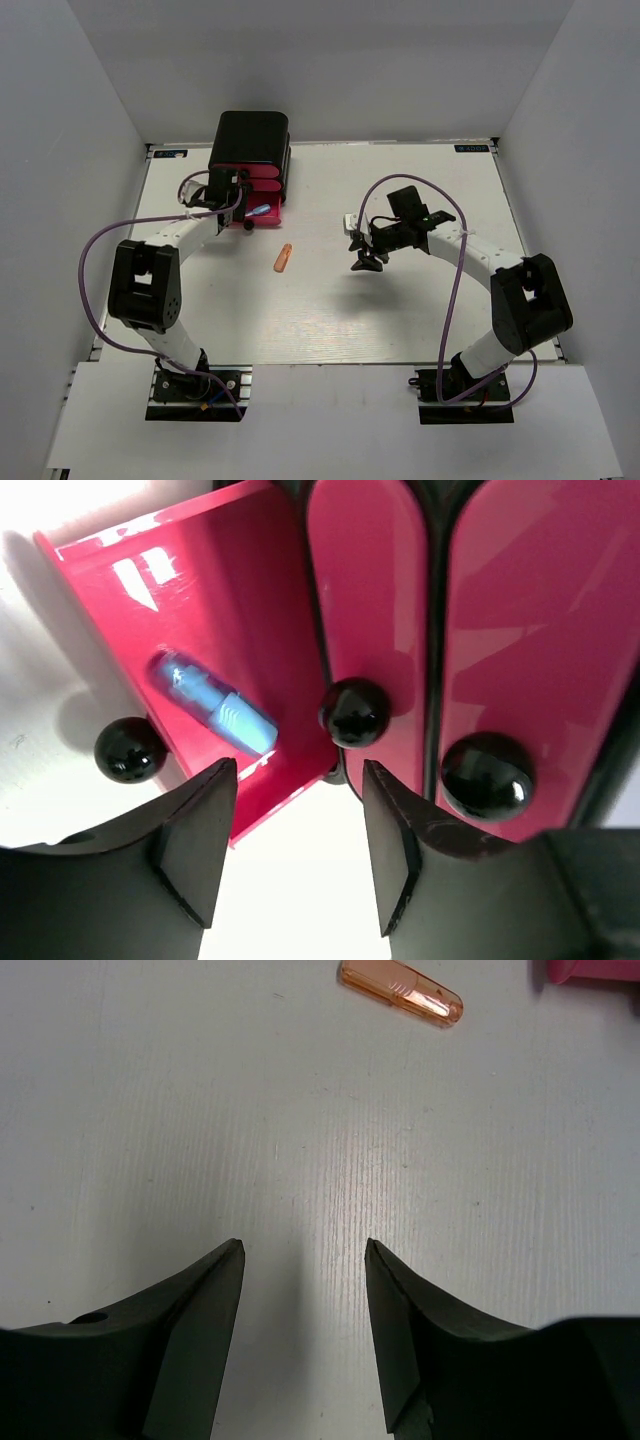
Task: Sort the stationery into containers
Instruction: Place the stationery in the drawer, then pick up the stationery from the center of the board.
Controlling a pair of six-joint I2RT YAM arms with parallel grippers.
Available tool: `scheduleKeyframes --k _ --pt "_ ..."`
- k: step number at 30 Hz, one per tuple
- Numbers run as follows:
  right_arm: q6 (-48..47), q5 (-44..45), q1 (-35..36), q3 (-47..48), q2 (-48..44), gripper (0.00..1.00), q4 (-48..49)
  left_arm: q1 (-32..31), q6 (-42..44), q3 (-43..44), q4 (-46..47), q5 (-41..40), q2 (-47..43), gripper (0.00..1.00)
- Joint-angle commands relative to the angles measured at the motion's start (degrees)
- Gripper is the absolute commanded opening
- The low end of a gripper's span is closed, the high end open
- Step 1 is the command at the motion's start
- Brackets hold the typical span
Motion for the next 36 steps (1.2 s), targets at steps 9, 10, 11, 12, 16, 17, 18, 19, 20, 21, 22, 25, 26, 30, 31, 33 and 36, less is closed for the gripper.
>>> scheduleKeyframes --k 9,10,11,12,16,17,18,19,20,21,22,25,26,30,31,33,36 --pt "-0.1 -1.8 -0.4 -0.9 -1.3 0.27 0.2 -0.1 47.3 -3.7 21.0 32.6 -11.3 0.11" --pt "-0.1 -2.4 -0.4 -0.4 -1.0 0.19 0.1 -1.4 52.2 -1.5 21.0 39.1 -8.9 0.14" --pt "-0.1 -2.6 -0.4 -0.3 -0.3 0.13 -0.5 -1.5 59.9 0.7 14.7 44.0 -7.1 0.17" --pt "-0.2 -2.7 -0.5 0.4 0.0 0.06 -0.7 -2.8 63.0 2.9 10.2 51.6 -4.6 0.22" --pt "1.1 -2.5 -0.2 1.9 1.2 0.18 -0.8 -6.6 75.4 7.7 -9.0 51.5 3.9 0.43" --pt "1.3 -2.1 -0.2 1.9 1.2 0.23 -0.1 -8.1 76.9 7.7 -10.5 50.0 4.5 0.50" --pt "2.0 -1.9 -0.3 1.9 1.1 0.29 0.1 -8.9 78.8 7.0 -12.8 48.7 5.0 0.55" --pt "2.1 -1.9 -0.3 1.6 0.7 0.38 0.6 -9.7 79.6 6.0 -13.4 47.2 5.0 0.58" --pt "2.2 -1.4 -0.3 1.4 0.7 0.41 0.7 -10.6 79.6 5.4 -13.4 45.2 5.0 0.60" --pt "2.3 -1.3 -0.4 1.1 0.5 0.42 0.9 -11.9 79.6 4.8 -13.4 43.9 5.0 0.61" --pt "2.4 -1.2 -0.4 0.8 0.3 0.44 1.0 -12.4 79.6 4.3 -13.4 42.8 5.0 0.67" --pt "2.5 -0.8 -0.4 0.2 -0.2 0.45 1.2 -14.5 79.6 3.8 -13.4 36.6 5.0 0.70" --pt "2.5 -0.7 -0.4 0.0 -0.4 0.46 1.2 -14.5 79.6 3.8 -13.4 33.7 4.5 0.71" --pt "2.5 -0.6 -0.5 -0.5 -0.9 0.46 1.2 -16.2 78.4 2.6 -12.1 29.2 2.6 0.71" --pt "2.5 -0.5 -0.1 -0.5 -0.9 0.46 1.3 -16.2 78.4 2.6 -12.1 28.1 2.6 0.71" --pt "2.5 -0.5 -0.4 -0.6 -1.0 0.46 1.3 -16.8 78.4 2.6 -12.1 26.8 2.1 0.71" --pt "2.5 -0.5 -0.3 -0.4 -0.8 0.46 1.2 -16.8 78.4 1.9 -12.1 23.7 1.4 0.71"
